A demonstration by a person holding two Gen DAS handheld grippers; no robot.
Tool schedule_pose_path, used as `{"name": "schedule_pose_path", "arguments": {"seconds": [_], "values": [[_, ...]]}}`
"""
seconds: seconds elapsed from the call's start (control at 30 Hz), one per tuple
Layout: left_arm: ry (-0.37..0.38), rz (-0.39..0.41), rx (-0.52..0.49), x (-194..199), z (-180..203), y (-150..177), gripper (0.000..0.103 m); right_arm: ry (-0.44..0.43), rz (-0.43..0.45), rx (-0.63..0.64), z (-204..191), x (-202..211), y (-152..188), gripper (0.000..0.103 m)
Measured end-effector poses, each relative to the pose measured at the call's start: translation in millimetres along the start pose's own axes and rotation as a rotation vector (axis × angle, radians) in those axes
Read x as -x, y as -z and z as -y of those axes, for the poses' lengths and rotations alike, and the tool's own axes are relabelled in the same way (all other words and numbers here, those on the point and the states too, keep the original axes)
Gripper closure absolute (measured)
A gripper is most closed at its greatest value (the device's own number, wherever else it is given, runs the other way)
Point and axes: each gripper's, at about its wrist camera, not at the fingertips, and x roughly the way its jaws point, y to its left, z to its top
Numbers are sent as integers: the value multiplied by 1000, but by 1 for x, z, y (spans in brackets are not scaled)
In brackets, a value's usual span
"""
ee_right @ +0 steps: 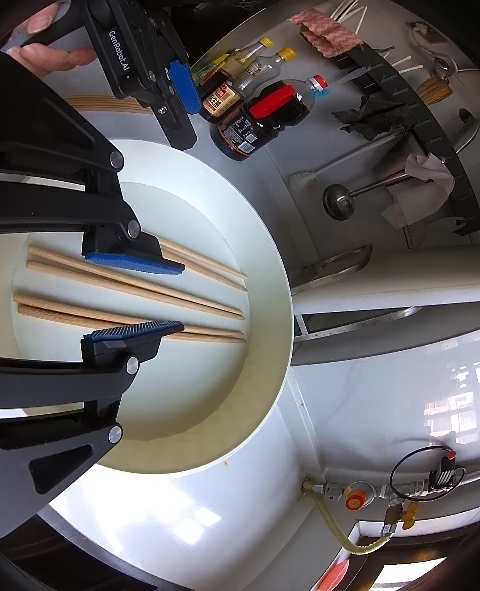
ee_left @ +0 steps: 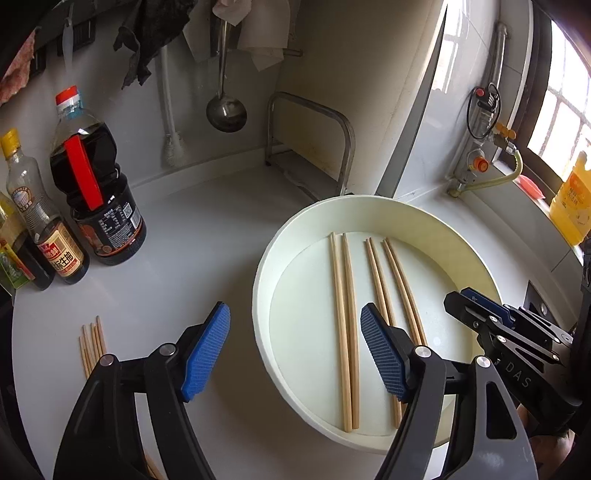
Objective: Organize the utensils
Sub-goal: 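Withdraw both open tools from the basin back toward the chopstick row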
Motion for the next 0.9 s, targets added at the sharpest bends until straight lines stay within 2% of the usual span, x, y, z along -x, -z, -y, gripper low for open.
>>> {"name": "schedule_pose_path", "arguments": {"seconds": [0.33,0.67,0.9], "values": [[-40,14,10,24,-24,19,27,-34,-7,63,-30,1,6,68],[-93,25,46,45,-54,39,26,-80,-27,134,-65,-1,17,65],[-156,36,47,64,-80,55,24,-137,-42,176,-93,-1,29,62]]}}
